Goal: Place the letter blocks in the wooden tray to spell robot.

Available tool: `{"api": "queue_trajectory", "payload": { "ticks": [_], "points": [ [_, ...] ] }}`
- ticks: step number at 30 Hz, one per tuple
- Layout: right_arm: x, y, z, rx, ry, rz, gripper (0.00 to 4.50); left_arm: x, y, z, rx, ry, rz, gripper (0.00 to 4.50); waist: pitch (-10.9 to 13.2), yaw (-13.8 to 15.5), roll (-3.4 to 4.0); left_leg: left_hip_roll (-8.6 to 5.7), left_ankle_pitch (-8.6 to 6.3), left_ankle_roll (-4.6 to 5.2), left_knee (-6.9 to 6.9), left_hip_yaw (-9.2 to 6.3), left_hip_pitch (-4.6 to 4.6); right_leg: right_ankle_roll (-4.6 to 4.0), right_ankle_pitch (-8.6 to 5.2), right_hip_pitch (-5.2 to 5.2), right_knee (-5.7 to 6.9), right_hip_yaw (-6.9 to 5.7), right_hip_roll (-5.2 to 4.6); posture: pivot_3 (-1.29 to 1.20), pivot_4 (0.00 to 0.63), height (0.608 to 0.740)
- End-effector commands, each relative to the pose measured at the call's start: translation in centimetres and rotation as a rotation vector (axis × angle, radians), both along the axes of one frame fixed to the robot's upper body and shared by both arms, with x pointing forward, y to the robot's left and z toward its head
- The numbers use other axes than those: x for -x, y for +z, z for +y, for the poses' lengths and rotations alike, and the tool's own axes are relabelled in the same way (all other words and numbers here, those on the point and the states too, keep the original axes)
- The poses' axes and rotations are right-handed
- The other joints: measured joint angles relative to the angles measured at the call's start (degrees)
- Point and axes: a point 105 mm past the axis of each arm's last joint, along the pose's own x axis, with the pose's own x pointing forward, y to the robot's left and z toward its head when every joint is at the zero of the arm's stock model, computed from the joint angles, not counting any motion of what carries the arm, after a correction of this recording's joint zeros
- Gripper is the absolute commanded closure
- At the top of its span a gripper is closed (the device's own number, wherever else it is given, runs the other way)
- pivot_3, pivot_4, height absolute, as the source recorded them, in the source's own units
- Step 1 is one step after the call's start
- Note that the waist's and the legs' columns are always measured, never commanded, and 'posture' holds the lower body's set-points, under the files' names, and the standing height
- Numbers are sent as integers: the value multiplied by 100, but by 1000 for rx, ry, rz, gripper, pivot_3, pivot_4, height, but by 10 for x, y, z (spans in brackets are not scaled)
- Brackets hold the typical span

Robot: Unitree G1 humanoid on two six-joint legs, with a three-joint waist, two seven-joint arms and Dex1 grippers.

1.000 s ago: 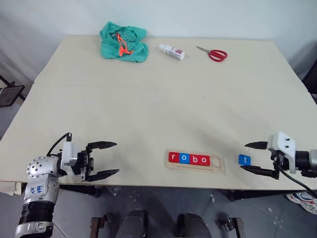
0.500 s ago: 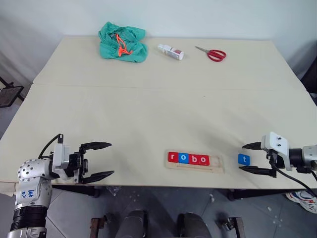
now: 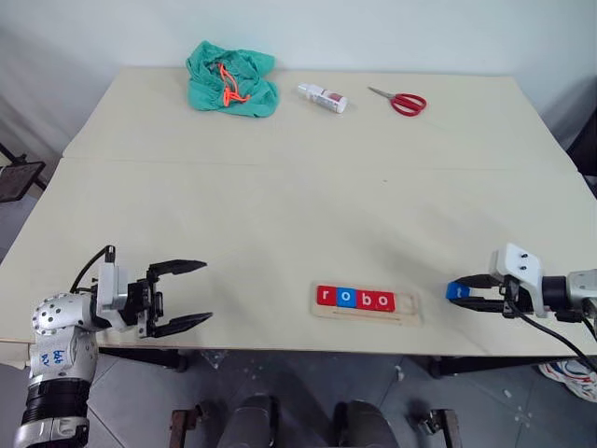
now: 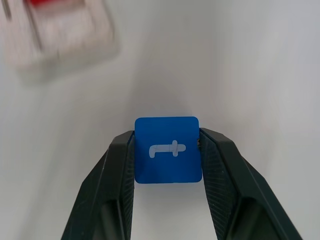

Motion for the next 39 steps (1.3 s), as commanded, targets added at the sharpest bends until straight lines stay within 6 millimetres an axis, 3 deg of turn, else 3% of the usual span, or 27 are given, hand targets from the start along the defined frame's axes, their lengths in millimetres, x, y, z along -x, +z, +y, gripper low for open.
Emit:
{"api": "queue_trajectory", "payload": {
  "ticks": [1, 10, 21, 32, 39],
  "points": [
    [1, 35, 21, -68, 41, -80, 3042, 7, 1, 0, -43, -114, -19, 0, 0, -2, 0, 1, 0, -1, -1, -2, -1, 0, 0, -2, 0, -1, 1, 0, 150, 740],
    [28, 30, 62, -55, 172, 13, 3042, -5, 1, -6, -41, -133, -34, 0, 0, 44, 0, -3, -1, -2, 2, -6, -4, 0, 0, 0, 0, -2, -1, 0, 150, 740],
    [22, 5, 68, 1, 176, 61, 3042, -2, -1, -15, -23, -154, -47, 0, 0, 11, 0, -3, -1, -2, 2, -5, -4, 0, 0, -1, 1, -2, 0, 0, 150, 740],
    [14, -6, 66, 21, 188, 60, 3042, 4, -1, -18, -10, -141, -51, 0, 0, 2, 0, -2, -1, -2, 1, -7, -4, 0, 0, -2, 1, -3, 0, 0, 150, 740],
    [13, 7, 73, -25, 197, 12, 646, 3, -2, -19, -3, -133, -53, 0, 0, 1, 0, -2, -1, -2, 1, -7, -4, 0, 0, -1, 1, -3, 0, 0, 150, 740]
  ]
}}
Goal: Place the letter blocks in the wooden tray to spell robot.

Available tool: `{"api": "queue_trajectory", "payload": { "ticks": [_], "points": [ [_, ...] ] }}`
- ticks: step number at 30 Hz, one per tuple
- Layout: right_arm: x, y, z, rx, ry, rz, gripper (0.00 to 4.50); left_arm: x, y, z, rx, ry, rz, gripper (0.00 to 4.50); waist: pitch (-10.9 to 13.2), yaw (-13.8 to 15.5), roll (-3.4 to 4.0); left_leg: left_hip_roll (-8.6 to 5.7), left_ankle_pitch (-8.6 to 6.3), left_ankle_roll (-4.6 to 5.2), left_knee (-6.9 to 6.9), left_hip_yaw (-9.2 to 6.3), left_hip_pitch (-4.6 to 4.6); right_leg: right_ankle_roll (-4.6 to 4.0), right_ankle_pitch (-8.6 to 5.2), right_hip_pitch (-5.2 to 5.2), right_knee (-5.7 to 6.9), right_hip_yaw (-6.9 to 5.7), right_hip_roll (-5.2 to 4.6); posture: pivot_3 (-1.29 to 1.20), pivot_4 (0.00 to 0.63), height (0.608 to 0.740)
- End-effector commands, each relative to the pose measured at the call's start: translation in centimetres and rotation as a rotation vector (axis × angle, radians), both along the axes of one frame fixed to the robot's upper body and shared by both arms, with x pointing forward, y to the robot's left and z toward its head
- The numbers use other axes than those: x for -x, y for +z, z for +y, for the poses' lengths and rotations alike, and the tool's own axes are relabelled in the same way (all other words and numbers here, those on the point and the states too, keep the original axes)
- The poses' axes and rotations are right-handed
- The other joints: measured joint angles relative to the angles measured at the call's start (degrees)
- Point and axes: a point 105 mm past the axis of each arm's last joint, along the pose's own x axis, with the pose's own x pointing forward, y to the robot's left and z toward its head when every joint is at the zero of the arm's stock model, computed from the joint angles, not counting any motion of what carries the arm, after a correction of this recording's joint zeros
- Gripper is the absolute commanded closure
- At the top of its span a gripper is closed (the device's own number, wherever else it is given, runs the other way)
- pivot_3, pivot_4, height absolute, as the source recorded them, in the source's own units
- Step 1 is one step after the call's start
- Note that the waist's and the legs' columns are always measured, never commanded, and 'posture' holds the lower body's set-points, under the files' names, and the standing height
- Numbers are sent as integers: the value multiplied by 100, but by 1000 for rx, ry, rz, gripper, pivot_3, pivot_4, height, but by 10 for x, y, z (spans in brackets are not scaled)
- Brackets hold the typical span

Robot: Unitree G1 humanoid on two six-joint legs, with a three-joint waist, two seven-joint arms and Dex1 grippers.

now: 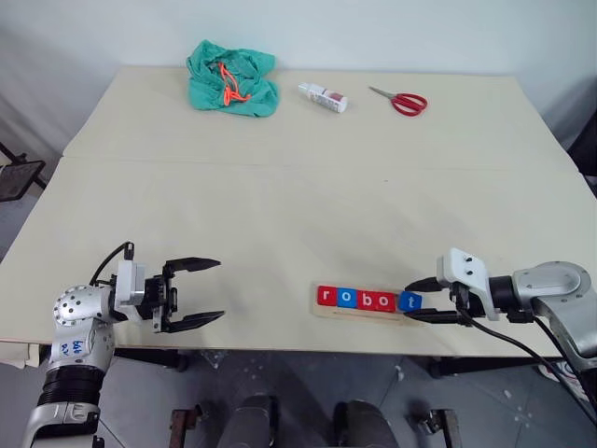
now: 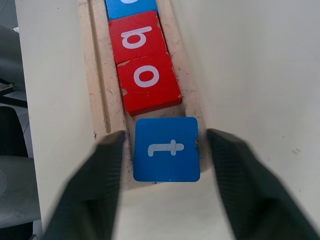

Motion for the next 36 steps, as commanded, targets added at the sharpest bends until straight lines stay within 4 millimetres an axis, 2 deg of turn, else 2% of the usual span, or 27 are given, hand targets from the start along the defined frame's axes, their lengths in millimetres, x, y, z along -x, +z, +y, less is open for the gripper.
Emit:
{"api": "queue_trajectory", "payload": {
  "ticks": [1, 2, 6, 8, 9, 12, 18, 22, 23, 30, 36],
  "points": [
    [-2, 18, 8, -47, 23, -68, 261, 8, 2, -2, -6, -62, -25, 0, 0, -1, 0, 0, 0, 0, 0, 0, 0, 0, 0, 0, 0, 0, 0, 0, 150, 740],
    [-1, 20, 8, -53, 20, -71, 30, 7, 2, -3, -4, -64, -25, 0, 0, -2, 0, 0, 0, 0, 0, 0, 0, 0, 0, 0, 0, 0, 0, 0, 150, 740],
    [-2, 23, 5, -52, -6, -84, 30, 7, 2, -5, 0, -66, -26, 0, 0, 5, 0, 0, 0, 0, 0, -1, 0, 0, 0, 0, 0, -1, 0, 0, 150, 740],
    [-3, 27, -4, -60, -72, -94, 30, 6, 2, -6, 3, -65, -27, 0, 0, 19, 0, 0, 0, 0, 0, 0, 0, 0, 0, 1, 0, 0, 0, 0, 150, 740],
    [0, 30, -9, -67, -97, -84, 209, 5, 1, -6, 5, -65, -26, 0, 0, 31, 0, -1, 0, 0, 1, -2, -1, 0, 0, 1, 0, -1, -1, 0, 150, 740],
    [10, 27, -21, -47, -148, -53, 976, 5, 1, -7, 8, -64, -24, 0, 0, 88, 0, -2, 0, 0, -2, -1, -2, 0, 0, 0, -1, -1, -1, 0, 150, 740],
    [13, 15, -33, 11, -199, -30, 3014, 4, -1, -10, 14, -68, -21, 0, 0, 108, -1, 1, 0, 0, 4, 6, 0, 0, 0, 1, -1, 1, 0, 0, 150, 740],
    [12, 6, -27, 15, -179, -16, 4315, 4, -1, -11, 16, -71, -22, 0, 0, 117, -1, 0, 0, 0, 5, 5, 0, 0, 0, 1, -1, 1, 0, 0, 150, 740],
    [12, 4, -25, 12, -171, -10, 4484, 4, -1, -11, 17, -71, -23, 0, 0, 117, -1, 0, 0, 0, 5, 4, 0, 0, 0, 2, -1, 1, 0, 0, 150, 740],
    [8, 3, -17, 2, -154, -12, 4484, 6, -1, -8, 12, -57, -22, 0, 0, 117, -1, 0, 0, 0, 6, 4, -1, 0, 0, 1, -1, 1, 0, 0, 150, 740],
    [9, 9, -12, -12, -141, -20, 4484, 6, -1, -8, 14, -51, -24, 0, 0, 117, -1, 0, 0, 0, 6, 4, -1, 0, 0, 2, -1, 1, -1, 0, 150, 740]
  ]
}}
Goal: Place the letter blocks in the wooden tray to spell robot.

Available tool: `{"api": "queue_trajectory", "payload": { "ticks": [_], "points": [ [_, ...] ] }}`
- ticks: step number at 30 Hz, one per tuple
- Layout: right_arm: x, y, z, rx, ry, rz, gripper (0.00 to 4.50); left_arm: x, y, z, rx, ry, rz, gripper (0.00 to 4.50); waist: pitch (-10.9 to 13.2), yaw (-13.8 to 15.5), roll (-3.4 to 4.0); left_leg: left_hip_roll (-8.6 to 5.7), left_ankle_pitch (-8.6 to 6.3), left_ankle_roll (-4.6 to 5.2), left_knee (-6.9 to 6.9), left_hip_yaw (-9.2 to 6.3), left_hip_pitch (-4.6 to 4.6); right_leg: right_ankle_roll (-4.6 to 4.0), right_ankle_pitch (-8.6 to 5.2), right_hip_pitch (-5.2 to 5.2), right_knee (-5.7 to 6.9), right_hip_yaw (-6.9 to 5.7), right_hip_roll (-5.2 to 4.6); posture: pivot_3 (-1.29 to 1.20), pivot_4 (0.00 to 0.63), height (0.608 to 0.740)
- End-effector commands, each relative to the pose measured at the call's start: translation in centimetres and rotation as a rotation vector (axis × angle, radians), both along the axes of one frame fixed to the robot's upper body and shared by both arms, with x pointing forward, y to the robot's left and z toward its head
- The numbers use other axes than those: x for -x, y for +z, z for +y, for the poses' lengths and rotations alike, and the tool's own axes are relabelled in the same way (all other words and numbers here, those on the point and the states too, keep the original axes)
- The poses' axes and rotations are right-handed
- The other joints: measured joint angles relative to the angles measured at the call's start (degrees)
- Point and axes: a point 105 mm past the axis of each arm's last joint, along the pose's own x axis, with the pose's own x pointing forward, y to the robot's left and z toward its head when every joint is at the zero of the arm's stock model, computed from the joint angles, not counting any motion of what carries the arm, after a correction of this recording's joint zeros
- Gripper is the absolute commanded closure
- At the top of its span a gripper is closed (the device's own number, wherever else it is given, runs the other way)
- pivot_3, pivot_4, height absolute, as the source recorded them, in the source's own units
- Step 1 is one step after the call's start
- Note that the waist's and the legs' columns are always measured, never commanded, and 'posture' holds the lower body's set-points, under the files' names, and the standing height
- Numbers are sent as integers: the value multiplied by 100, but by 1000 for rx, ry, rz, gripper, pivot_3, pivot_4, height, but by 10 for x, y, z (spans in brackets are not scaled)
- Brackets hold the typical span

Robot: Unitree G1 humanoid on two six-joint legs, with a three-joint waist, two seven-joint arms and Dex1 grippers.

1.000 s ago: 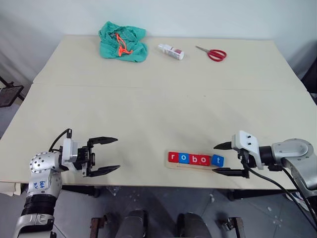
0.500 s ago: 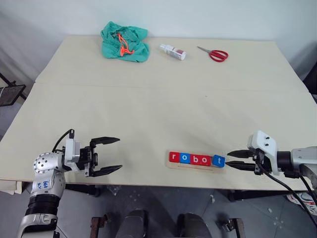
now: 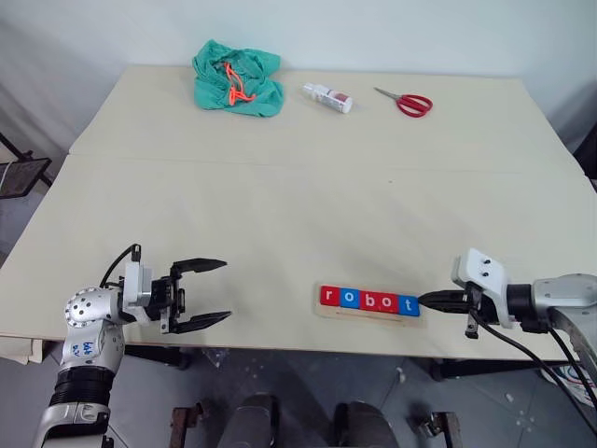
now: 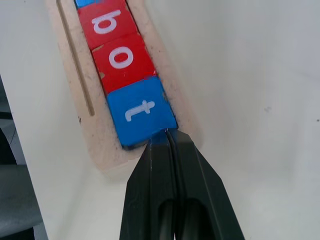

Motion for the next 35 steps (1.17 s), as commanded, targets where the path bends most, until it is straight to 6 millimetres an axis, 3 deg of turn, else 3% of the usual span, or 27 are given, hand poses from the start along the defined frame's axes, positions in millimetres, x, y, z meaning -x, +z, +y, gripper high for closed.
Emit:
{"api": "queue_trajectory", "payload": {
  "ticks": [1, 6, 10, 13, 19, 23, 25, 35],
  "points": [
    [2, 9, 6, -11, 26, -22, 4484, 6, 2, 0, -24, -40, -29, 0, 0, 0, 0, 0, 0, 0, 0, 0, 0, 0, 0, 0, 0, 0, 0, 0, 150, 740],
    [1, 11, 2, -14, 3, -47, 4484, 4, 2, -2, -23, -34, -28, 0, 0, 2, 0, 0, 0, 0, 0, 0, 0, 0, 0, 0, 0, 0, 0, 0, 150, 740],
    [0, 31, -7, -137, -23, -127, 4484, -4, 4, 0, -23, 31, -19, 0, 0, 14, 0, -1, 0, 0, 0, 0, -1, 0, 0, 1, -1, -1, 0, 0, 150, 740],
    [8, 32, -17, -159, 14, -112, 3955, -10, 0, 4, -76, 92, 0, 0, 0, 20, -2, -2, 0, 0, -1, -3, 0, 0, 0, 4, -1, -3, 0, 0, 150, 740],
    [15, 34, -53, -216, 52, -112, 1932, -32, 16, 14, -49, 264, -58, 0, 1, 21, -2, -2, 0, 0, 2, -1, 0, 0, 0, 4, -1, -4, 0, 0, 150, 740],
    [13, 30, -72, -234, 56, -99, 488, -28, 20, 13, -34, 255, -69, 0, 1, -11, -2, -2, 0, 1, 0, 0, 2, 0, 0, 5, -1, -5, 0, 0, 150, 740],
    [9, 30, -78, -242, 58, -104, 47, -27, 19, 15, -46, 249, -69, 0, 1, -39, -2, 2, 0, 0, -2, 2, 2, 0, 0, 3, -1, -6, 2, 0, 150, 740],
    [-8, 27, -76, -251, 123, -174, 47, -31, 20, 17, -53, 253, -75, 0, 1, -97, -2, 2, 0, 0, 0, -2, 2, 0, 0, 5, -1, -9, 1, 0, 150, 740]
  ]
}}
